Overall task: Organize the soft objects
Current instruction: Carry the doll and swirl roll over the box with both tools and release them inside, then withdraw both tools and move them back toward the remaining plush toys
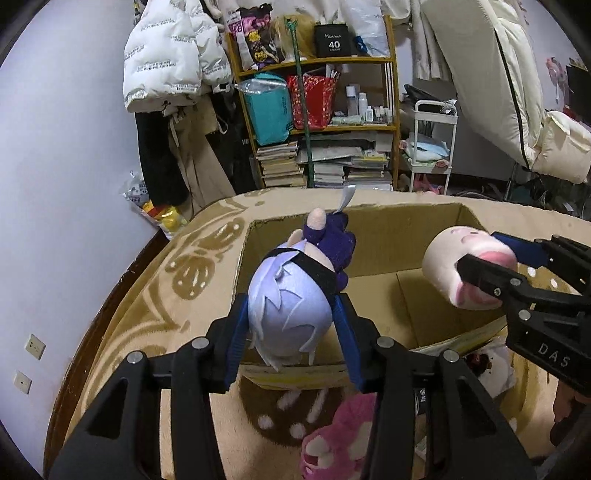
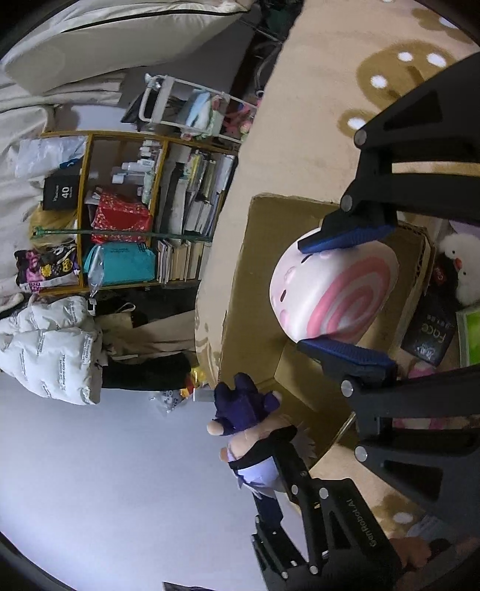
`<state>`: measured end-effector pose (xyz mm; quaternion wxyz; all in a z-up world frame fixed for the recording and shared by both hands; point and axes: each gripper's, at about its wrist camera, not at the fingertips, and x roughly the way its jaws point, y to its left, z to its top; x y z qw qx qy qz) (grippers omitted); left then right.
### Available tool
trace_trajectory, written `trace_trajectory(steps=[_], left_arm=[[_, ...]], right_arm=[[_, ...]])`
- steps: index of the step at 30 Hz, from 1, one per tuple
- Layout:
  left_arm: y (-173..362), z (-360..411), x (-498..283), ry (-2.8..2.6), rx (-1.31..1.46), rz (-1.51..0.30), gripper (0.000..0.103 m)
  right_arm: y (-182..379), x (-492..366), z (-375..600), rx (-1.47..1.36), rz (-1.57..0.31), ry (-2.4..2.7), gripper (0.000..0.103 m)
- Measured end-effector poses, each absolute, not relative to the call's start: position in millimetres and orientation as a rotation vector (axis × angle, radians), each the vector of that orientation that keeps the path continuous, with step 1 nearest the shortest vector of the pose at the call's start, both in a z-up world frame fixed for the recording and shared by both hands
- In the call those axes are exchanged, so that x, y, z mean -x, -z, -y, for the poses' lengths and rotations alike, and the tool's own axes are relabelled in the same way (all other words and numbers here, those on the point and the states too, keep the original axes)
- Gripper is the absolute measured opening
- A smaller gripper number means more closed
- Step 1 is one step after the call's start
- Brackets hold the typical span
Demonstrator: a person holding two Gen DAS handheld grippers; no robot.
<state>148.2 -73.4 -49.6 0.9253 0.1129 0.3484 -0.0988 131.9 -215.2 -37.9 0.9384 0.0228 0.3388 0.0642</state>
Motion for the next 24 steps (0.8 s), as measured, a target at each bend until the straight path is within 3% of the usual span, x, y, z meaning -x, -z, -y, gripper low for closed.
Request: trace_trajectory(steps=[7,9,11,13,15,19,21,24], left_arm=[[52.5,71.1,-148.9,0.19,-0.221,-0.73,0.047],[50.6,69.3,-146.1,0.184,-0.218,-0.723,0.056],[46.1,66.3,-143.2,0.163,-0.22,-0.704,0.058],[40.9,62.8,-139.5,0.151,-0.218,-0.697,0.061],[36.7,58.6,-136.3,0.14,-0.211,-0.694,0.075],[27.6,46.6,-125.1,0.141,-0.2,-0.692,0.08],[24.8,42.5,-117.6,0.135,-0.202,-0.688,0.085],[19.4,36.0,-104.2,0.129,-0.204,-0.68,0.09]], right_arm=[[36.7,-130.9,218.8,-0.06,-0.691,-0.129,0.054],[34.2,-130.1,219.7,-0.056,-0.686,-0.126,0.055],[31.8,-126.0,219.6,-0.054,-0.676,-0.119,0.056],[26.0,-121.9,221.4,-0.058,-0.657,-0.109,0.069],[19.4,-117.5,223.1,-0.072,-0.634,-0.103,0.08],[6.4,-109.1,225.7,-0.095,-0.611,-0.092,0.098],[0.0,-102.0,226.8,-0.116,-0.606,-0.087,0.103],[-8.7,-90.5,226.1,-0.144,-0.602,-0.099,0.103]])
